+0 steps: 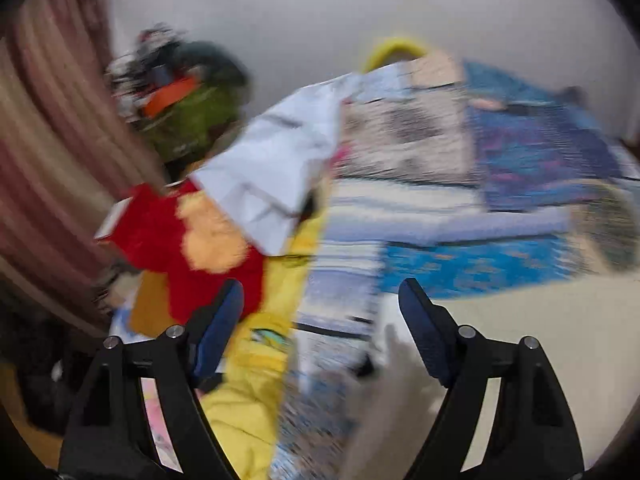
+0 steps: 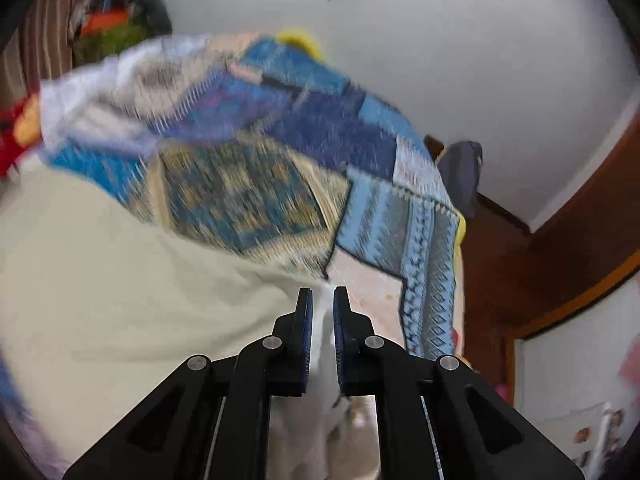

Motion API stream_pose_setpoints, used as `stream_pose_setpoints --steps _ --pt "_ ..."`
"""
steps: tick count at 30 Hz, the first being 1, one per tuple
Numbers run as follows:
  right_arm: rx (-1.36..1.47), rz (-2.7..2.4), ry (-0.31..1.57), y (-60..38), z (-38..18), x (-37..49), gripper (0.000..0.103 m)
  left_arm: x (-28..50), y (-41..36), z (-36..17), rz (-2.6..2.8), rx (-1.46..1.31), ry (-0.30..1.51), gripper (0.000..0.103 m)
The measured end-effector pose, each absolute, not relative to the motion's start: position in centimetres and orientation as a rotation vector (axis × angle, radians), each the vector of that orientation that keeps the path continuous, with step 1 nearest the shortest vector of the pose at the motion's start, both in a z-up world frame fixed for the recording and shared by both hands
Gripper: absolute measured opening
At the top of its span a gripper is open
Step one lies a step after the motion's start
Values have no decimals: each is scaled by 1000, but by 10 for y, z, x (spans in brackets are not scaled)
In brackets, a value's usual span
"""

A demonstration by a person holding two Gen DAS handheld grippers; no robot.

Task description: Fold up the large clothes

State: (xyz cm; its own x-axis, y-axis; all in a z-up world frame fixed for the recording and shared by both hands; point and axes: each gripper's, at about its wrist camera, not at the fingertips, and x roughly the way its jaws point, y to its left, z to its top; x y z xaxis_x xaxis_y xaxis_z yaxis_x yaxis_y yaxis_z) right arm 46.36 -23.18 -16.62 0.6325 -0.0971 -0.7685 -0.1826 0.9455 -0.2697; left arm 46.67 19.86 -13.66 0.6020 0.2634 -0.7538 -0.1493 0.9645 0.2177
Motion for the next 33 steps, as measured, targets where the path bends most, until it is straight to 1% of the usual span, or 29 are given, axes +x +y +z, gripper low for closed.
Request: stream_pose_setpoints --steps 4,8,11,14,16,17,18,19,21,23,25,26,29,33 --pt "-163 226 874 -208 -138 447 6 434 155 -133 50 164 885 80" --pt "-54 455 951 -158 -145 435 6 412 117 -161 -124 91 929 82" --pt "-41 581 1021 -116 -170 425 6 409 102 -207 -176 85 1013 82" --pt "-151 602 1091 -85 -210 417 6 411 105 -255 -87 151 1102 82" --pt "-221 570 1127 -83 -234 417 6 410 122 -269 -31 148 1137 82" --pt "-235 549 1134 -89 -241 415 6 408 131 -272 3 151 1137 86" --pt "-238 525 1132 -99 -244 415 6 404 143 -271 5 127 1127 92" --pt "-242 489 1122 -112 -244 416 6 399 151 -268 1 103 1117 94" --pt "-282 385 1090 -141 -241 418 6 395 162 -264 24 89 1105 94" --pt "-356 247 1062 -172 -239 419 6 389 162 -260 110 184 1078 95" --pt "-405 142 1049 -208 -238 421 6 385 167 -255 121 210 1049 95" --pt "-396 130 1050 -220 -236 422 6 385 173 -253 157 215 1045 94" --pt "-246 124 1083 -259 -224 423 6 378 187 -237 288 215 1008 93" --pt "-127 95 1019 -276 -194 408 6 348 212 -201 295 -34 924 93"
